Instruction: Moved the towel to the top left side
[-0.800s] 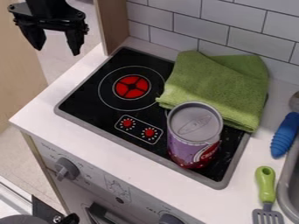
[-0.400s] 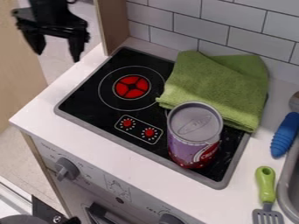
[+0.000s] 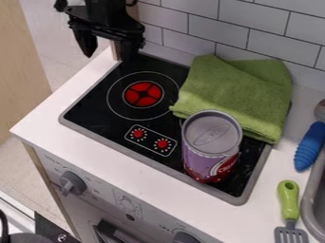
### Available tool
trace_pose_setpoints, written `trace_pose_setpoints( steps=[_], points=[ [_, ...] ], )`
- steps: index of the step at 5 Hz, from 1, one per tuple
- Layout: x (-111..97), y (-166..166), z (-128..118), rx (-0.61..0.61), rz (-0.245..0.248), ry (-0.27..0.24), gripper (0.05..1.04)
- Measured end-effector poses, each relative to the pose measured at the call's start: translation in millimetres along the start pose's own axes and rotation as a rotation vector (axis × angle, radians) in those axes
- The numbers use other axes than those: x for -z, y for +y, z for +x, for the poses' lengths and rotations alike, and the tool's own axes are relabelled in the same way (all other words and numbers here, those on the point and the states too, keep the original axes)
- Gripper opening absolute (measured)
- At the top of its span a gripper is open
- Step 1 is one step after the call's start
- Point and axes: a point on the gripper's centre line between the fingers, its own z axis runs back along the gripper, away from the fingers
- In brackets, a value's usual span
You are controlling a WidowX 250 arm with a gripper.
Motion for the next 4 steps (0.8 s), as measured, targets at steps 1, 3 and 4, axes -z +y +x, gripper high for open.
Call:
trace_pose_setpoints(
  steps=[1,3,4],
  points=[
    [-1,-28,11,0.01,-0.011,-0.063,0.685],
    [7,-83,15,0.039,-0.014,-0.003,0.17],
    [23,-109,14,0.048,-0.056,0.07,0.056]
  ],
)
